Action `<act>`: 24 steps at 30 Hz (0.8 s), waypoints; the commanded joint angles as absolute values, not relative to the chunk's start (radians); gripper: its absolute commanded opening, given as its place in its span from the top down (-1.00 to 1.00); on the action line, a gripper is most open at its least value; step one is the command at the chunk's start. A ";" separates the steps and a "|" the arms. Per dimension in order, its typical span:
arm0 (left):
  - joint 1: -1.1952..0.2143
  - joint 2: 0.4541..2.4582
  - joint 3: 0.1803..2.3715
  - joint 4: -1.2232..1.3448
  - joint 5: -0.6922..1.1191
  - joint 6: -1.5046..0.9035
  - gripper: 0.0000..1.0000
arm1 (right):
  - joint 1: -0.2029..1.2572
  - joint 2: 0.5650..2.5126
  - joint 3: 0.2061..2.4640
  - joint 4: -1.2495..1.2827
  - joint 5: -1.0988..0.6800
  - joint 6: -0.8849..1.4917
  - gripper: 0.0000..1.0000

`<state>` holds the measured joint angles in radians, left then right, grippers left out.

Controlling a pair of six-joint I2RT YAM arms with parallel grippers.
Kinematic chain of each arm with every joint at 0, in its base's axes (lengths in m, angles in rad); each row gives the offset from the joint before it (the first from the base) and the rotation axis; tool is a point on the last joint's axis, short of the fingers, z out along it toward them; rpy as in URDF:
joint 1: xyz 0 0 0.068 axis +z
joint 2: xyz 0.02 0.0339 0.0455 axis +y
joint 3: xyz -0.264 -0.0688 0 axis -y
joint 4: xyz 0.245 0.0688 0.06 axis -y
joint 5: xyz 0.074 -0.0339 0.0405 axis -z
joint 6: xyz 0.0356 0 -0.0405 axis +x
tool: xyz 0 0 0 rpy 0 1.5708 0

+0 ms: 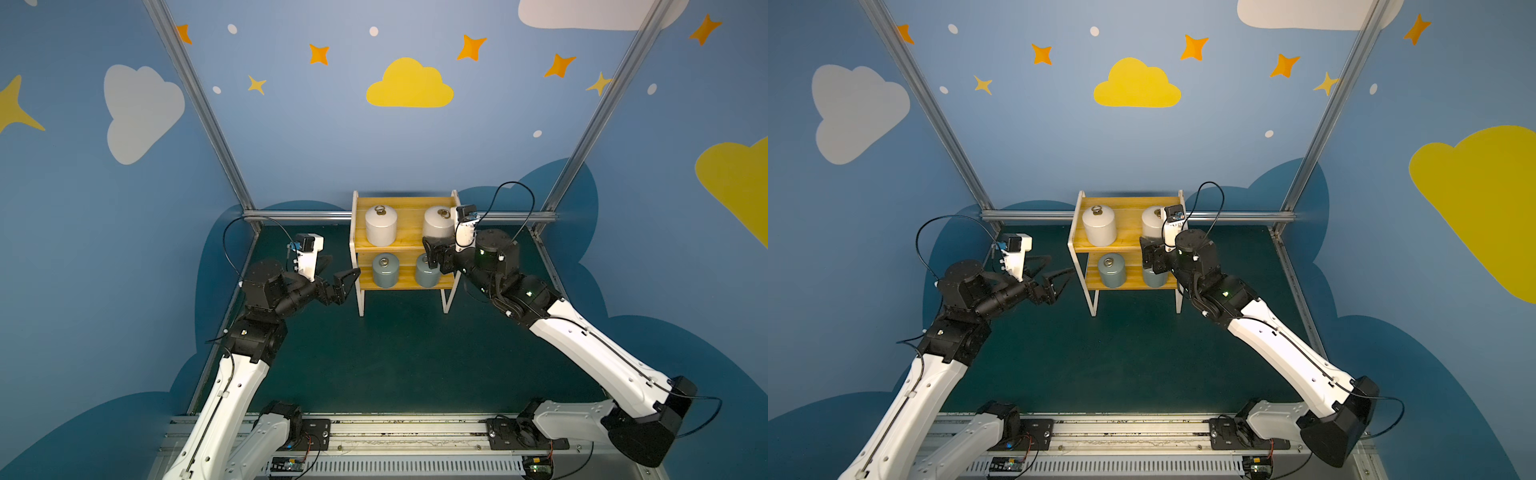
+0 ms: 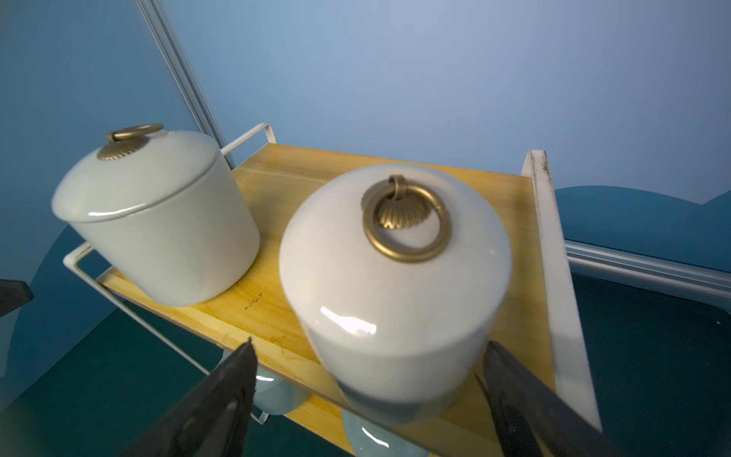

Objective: Remove the tea canisters from the shelf
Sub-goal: Pick up the tea canister from the shelf.

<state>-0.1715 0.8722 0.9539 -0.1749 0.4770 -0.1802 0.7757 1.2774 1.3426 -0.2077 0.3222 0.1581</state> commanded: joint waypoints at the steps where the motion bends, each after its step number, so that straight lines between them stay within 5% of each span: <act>1: -0.177 0.876 0.951 -0.163 0.512 -0.180 -0.97 | 0.773 1.297 1.375 -0.144 0.330 0.168 -0.83; 24: -0.176 0.884 0.941 -0.152 0.545 -0.186 -1.00 | 0.746 1.354 1.353 -0.071 0.370 0.162 -0.83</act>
